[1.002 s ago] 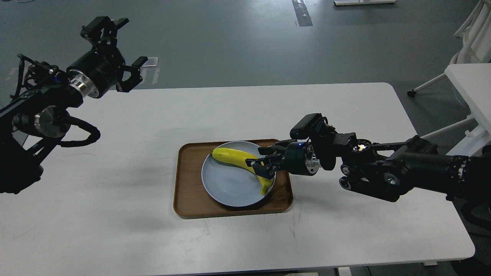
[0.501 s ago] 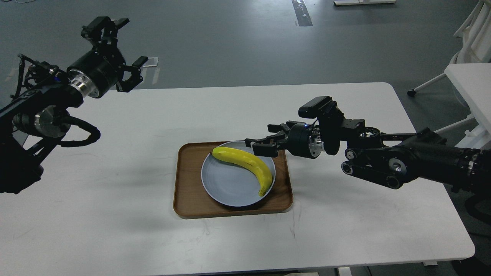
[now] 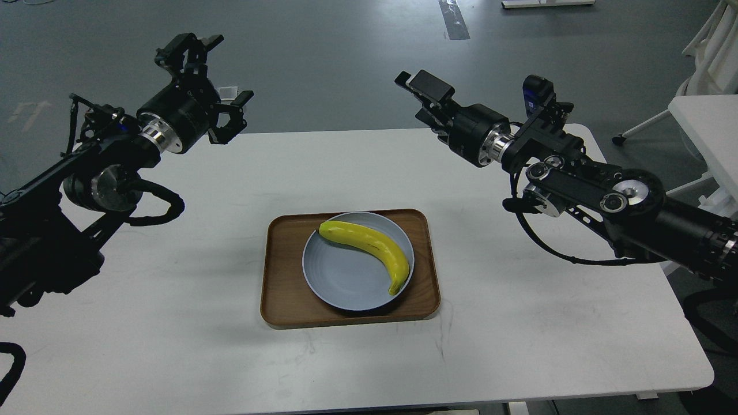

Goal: Place banana on plate with both arms

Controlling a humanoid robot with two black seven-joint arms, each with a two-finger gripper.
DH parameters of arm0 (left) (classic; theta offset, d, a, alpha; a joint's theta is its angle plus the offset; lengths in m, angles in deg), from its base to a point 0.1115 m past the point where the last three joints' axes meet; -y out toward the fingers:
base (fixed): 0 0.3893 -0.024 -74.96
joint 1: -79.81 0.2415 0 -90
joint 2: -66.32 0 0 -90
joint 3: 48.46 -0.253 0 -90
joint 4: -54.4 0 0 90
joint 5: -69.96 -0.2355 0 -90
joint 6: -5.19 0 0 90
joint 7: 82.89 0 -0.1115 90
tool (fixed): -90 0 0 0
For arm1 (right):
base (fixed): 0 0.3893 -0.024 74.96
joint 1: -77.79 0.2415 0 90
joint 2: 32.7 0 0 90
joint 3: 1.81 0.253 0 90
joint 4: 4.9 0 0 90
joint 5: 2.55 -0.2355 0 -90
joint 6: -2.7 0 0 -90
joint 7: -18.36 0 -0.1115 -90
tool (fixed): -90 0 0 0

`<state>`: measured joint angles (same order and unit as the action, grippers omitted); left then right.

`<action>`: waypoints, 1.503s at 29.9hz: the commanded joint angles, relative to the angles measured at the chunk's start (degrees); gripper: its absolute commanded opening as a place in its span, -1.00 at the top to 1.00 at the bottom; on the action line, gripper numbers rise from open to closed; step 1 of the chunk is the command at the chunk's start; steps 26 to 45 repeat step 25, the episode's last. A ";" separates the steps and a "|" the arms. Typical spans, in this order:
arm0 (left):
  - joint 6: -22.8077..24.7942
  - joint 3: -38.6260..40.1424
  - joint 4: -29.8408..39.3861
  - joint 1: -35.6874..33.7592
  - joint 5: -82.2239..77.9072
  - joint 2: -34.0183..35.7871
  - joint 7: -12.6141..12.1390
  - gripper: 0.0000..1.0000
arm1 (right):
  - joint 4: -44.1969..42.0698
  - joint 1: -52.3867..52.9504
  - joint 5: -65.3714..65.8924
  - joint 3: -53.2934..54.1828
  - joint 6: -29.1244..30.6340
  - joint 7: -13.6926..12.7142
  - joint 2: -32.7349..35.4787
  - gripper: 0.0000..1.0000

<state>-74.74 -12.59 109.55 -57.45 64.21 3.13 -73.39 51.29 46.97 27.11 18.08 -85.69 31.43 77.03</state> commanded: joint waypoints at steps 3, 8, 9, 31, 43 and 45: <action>-6.28 -0.02 -0.84 1.71 -0.06 -3.69 -0.01 -0.95 | -1.69 -0.65 -19.51 9.63 1.73 -7.69 -0.39 -1.00; -0.94 0.51 0.04 4.18 0.20 -3.87 -0.18 -0.95 | -2.66 -2.14 -24.55 11.66 1.81 -10.43 -0.84 -1.00; 0.46 0.51 0.04 4.27 0.29 -3.87 -0.36 -0.95 | -2.31 -3.28 -25.08 12.62 1.90 -11.22 -0.84 -1.00; 2.76 0.33 -0.04 4.63 1.26 -4.04 -0.71 -0.95 | -0.90 -5.75 -25.08 14.30 3.04 -11.66 -0.40 -1.00; 2.76 0.33 -0.04 4.63 1.26 -4.04 -0.71 -0.95 | -0.90 -5.75 -25.08 14.30 3.04 -11.66 -0.40 -1.00; 2.76 0.33 -0.04 4.63 1.26 -4.04 -0.71 -0.95 | -0.90 -5.75 -25.08 14.30 3.04 -11.66 -0.40 -1.00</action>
